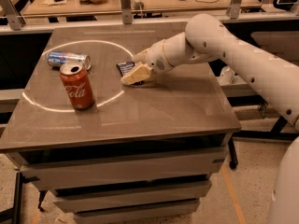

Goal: Move rxbar blueberry near redbull can

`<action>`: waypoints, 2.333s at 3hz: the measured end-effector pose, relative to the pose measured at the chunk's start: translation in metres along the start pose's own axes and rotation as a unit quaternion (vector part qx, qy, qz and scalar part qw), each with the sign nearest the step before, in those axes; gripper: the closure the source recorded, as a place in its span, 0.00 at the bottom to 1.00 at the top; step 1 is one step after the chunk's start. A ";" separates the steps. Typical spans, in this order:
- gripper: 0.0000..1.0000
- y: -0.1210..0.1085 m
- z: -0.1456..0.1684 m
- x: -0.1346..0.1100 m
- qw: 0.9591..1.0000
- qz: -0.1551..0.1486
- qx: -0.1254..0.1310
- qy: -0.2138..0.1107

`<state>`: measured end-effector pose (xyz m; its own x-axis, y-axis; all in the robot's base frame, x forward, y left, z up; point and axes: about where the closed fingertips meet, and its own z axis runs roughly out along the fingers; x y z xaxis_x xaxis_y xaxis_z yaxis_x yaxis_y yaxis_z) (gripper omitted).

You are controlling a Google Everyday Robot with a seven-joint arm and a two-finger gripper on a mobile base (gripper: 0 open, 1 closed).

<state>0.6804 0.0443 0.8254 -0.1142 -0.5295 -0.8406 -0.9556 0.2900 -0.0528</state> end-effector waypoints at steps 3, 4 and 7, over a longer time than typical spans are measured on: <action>1.00 -0.008 -0.002 -0.023 0.999 -0.040 -0.006 -0.022; 1.00 -0.014 -0.002 -0.051 0.997 -0.067 -0.002 -0.045; 1.00 -0.008 0.033 -0.112 0.986 -0.129 -0.057 -0.091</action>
Offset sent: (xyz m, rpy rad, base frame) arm 0.0040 -0.0010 0.0079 -0.0115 -0.0400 0.0584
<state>0.7096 0.1278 0.9024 0.1775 -0.4185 -0.8907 -0.9719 0.0676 -0.2255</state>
